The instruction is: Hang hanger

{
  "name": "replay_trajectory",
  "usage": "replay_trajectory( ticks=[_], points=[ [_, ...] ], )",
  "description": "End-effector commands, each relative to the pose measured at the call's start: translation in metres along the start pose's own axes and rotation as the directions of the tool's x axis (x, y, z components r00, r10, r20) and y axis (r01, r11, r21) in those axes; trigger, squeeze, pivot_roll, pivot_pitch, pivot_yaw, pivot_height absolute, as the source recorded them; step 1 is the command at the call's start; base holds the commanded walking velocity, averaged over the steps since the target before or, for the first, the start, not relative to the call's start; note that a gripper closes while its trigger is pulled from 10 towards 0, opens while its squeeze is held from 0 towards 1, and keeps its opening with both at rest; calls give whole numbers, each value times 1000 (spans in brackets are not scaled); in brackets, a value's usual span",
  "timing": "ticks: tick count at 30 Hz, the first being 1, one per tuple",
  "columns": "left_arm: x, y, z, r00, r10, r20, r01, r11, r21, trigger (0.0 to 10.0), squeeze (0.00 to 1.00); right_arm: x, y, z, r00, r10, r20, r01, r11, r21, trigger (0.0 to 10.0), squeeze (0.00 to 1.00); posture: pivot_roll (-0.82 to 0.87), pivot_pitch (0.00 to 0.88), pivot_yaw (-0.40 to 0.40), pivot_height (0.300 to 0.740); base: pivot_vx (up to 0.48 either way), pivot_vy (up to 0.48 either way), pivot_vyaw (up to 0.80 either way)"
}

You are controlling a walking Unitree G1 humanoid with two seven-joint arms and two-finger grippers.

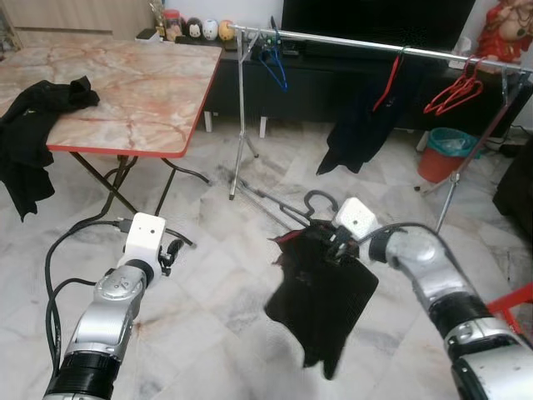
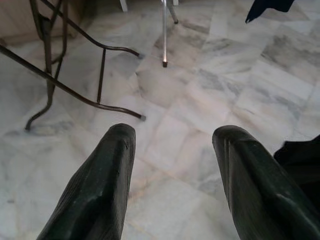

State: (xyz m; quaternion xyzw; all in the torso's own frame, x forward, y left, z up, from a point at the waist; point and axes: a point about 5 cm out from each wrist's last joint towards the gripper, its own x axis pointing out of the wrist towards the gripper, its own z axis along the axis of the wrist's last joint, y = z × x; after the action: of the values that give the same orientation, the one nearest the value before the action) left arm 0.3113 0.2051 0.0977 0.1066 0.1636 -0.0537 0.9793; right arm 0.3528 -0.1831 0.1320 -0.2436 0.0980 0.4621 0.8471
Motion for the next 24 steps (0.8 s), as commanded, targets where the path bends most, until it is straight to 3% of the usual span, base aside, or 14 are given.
replay_trajectory(
  ticks=[1, 5, 12, 15, 18, 24],
  points=[
    [0, -4, -6, 999, -32, -34, 31, 999, -19, 10000, 0, -6, -6, 11, 998, 49, 40, -47, 998, -39, 10000, 0, 160, 0, -63, 740, 0, 0, 0],
    [-5, -22, -17, 980, -180, -84, 174, 982, -71, 10000, 0, -22, 0, 17, 957, 283, 67, -279, 958, -62, 10000, 0, 162, 0, -64, 740, 0, 0, 0],
    [-13, -42, -27, 931, -345, -121, 340, 939, -56, 10000, 0, -27, -1, 17, 934, 349, 75, -347, 937, -38, 10000, 0, 168, 0, -69, 740, 0, 0, 0],
    [-17, -48, -30, 901, -411, -139, 404, 912, -74, 10000, 0, -29, -1, 22, 916, 378, 137, -378, 925, -25, 10000, 0, 172, 0, -72, 740, 0, 0, 0],
    [-20, -51, -29, 872, -475, -120, 465, 880, -100, 10000, 0, -31, -3, 43, 855, 415, 311, -428, 903, -28, 10000, 0, 177, 0, -79, 740, 0, 0, 0],
    [-22, -54, -25, 847, -525, -80, 516, 849, -112, 10000, 0, -31, -1, 45, 835, 452, 315, -463, 885, -43, 10000, 0, 180, 0, -84, 740, 0, 0, 0]
  ],
)
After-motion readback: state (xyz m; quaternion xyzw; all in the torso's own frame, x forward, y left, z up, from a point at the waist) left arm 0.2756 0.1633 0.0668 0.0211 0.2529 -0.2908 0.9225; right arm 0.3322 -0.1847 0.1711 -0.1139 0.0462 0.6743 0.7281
